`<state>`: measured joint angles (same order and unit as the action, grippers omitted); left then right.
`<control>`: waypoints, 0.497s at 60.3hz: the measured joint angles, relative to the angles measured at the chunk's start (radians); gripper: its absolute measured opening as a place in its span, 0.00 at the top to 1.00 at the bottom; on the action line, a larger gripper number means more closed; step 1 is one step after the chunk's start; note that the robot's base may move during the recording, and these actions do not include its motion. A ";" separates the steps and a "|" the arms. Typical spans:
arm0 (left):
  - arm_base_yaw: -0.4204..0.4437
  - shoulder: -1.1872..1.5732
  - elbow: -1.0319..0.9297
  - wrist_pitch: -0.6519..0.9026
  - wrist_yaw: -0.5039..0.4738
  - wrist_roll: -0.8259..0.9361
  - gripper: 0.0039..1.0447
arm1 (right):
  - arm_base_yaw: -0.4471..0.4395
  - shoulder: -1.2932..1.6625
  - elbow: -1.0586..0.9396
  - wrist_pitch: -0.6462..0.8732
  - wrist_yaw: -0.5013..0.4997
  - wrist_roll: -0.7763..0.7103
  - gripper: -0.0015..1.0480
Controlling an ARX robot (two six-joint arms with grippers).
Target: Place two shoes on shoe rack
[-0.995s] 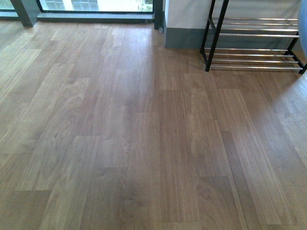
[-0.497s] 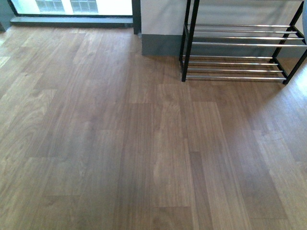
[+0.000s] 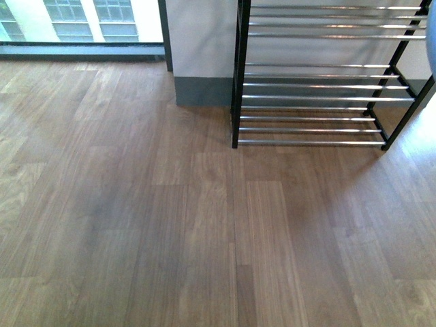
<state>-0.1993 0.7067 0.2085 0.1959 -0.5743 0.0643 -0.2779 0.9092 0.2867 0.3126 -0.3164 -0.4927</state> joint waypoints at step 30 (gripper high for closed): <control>0.000 0.000 0.000 0.000 -0.002 0.001 0.99 | 0.000 0.000 0.000 0.000 -0.002 0.000 0.98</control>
<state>-0.1993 0.7067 0.2081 0.1959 -0.5758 0.0654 -0.2779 0.9089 0.2867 0.3130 -0.3183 -0.4923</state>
